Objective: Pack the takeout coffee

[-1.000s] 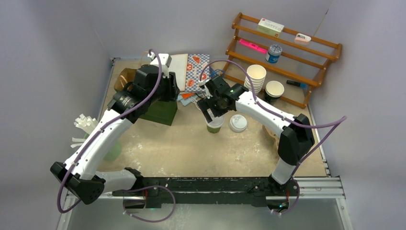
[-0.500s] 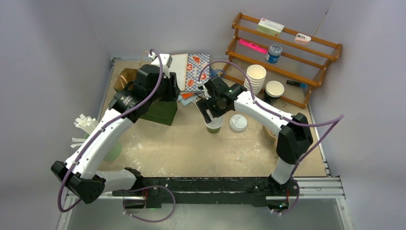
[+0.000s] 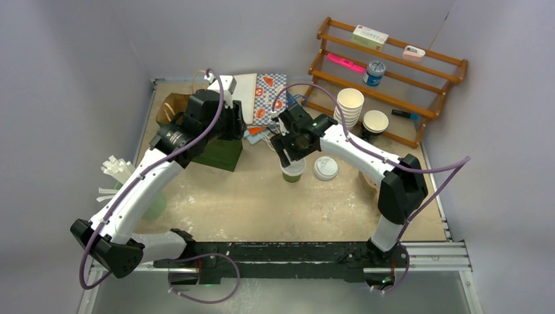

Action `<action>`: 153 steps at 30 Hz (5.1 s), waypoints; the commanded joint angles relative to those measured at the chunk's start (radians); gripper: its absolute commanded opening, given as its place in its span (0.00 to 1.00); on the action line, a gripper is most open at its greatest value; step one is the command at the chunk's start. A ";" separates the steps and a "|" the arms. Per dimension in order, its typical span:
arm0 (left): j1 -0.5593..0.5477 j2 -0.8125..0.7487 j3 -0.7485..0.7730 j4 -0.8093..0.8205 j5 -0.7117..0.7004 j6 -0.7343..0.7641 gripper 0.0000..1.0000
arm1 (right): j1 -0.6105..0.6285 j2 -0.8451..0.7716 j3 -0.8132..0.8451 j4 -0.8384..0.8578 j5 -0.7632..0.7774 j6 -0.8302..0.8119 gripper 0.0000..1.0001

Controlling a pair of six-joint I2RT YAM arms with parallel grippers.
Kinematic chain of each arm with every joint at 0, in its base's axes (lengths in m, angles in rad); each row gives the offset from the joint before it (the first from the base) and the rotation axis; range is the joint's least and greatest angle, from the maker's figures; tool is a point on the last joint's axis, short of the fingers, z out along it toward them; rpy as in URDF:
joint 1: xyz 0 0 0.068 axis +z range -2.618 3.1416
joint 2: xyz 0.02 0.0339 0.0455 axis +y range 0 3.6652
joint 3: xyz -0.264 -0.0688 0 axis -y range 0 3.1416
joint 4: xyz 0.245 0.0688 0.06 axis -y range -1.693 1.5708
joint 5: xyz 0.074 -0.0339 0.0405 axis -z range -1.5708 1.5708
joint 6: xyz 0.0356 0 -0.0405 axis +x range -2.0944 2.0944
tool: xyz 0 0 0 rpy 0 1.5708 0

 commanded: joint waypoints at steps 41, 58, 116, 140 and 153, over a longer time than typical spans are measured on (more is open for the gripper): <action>0.006 -0.015 -0.023 0.033 0.010 0.001 0.43 | 0.065 0.004 -0.116 -0.036 0.095 0.015 0.81; 0.005 -0.012 -0.025 0.037 0.015 -0.002 0.43 | 0.078 0.006 -0.142 -0.031 0.107 0.022 0.84; 0.508 0.191 0.085 0.011 0.277 0.215 0.00 | 0.076 -0.169 0.022 -0.118 0.126 0.073 0.83; 0.410 -0.061 -0.102 0.052 0.535 0.231 0.00 | 0.075 -0.435 -0.198 -0.058 0.246 0.110 0.81; 0.377 0.209 0.297 -0.420 0.591 -0.079 0.00 | 0.068 -0.392 -0.065 -0.066 0.301 0.067 0.81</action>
